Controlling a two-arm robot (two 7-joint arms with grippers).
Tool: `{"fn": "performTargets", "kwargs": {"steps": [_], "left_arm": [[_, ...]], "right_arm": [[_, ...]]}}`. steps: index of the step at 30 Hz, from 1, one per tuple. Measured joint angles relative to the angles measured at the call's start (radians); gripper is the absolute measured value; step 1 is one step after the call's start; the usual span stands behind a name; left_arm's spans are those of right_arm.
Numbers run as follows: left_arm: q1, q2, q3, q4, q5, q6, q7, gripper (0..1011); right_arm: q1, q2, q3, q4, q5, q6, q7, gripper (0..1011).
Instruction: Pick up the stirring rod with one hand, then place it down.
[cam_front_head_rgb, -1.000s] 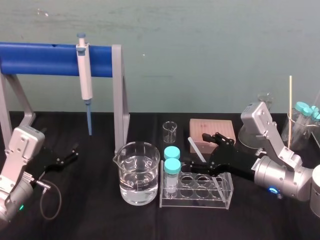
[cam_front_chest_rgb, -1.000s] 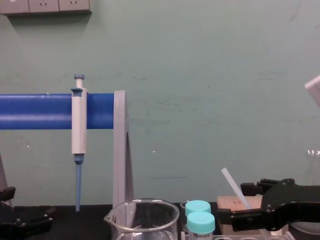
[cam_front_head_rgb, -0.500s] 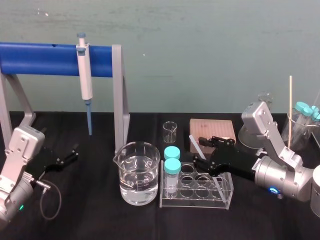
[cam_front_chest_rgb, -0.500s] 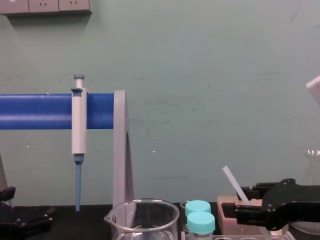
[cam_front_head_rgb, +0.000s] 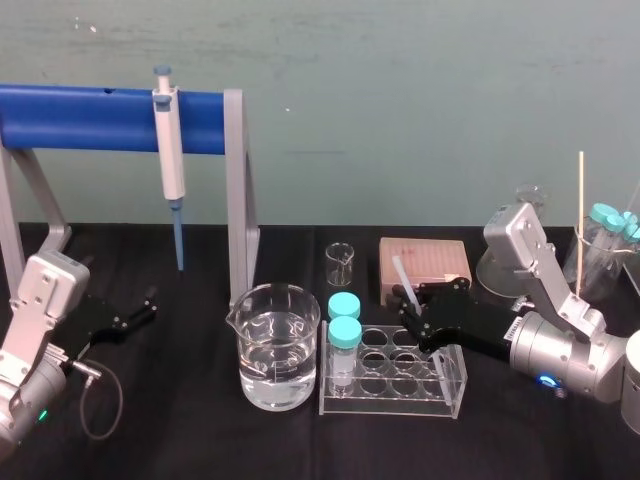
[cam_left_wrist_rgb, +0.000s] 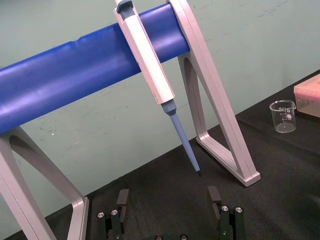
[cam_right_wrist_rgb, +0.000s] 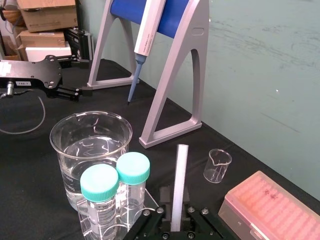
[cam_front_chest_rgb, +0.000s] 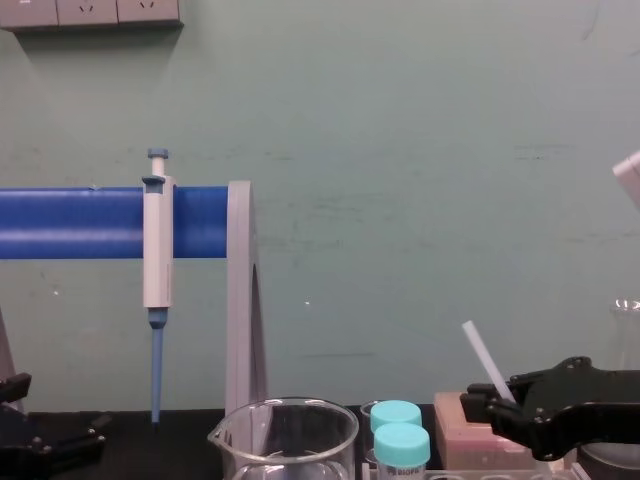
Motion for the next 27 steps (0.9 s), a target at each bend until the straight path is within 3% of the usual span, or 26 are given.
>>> {"fn": "performTargets", "kwargs": {"steps": [4, 11, 15, 27], "left_arm": [[0.000, 0.000, 0.000, 0.000, 0.000, 0.000, 0.000, 1000], [0.000, 0.000, 0.000, 0.000, 0.000, 0.000, 0.000, 1000], [0.000, 0.000, 0.000, 0.000, 0.000, 0.000, 0.000, 1000], [0.000, 0.000, 0.000, 0.000, 0.000, 0.000, 0.000, 1000]], "right_arm": [[0.000, 0.000, 0.000, 0.000, 0.000, 0.000, 0.000, 59], [0.000, 0.000, 0.000, 0.000, 0.000, 0.000, 0.000, 58], [-0.016, -0.007, 0.017, -0.002, 0.013, -0.028, 0.002, 58], [-0.089, -0.041, 0.086, -0.009, 0.061, -0.232, 0.017, 58]]}}
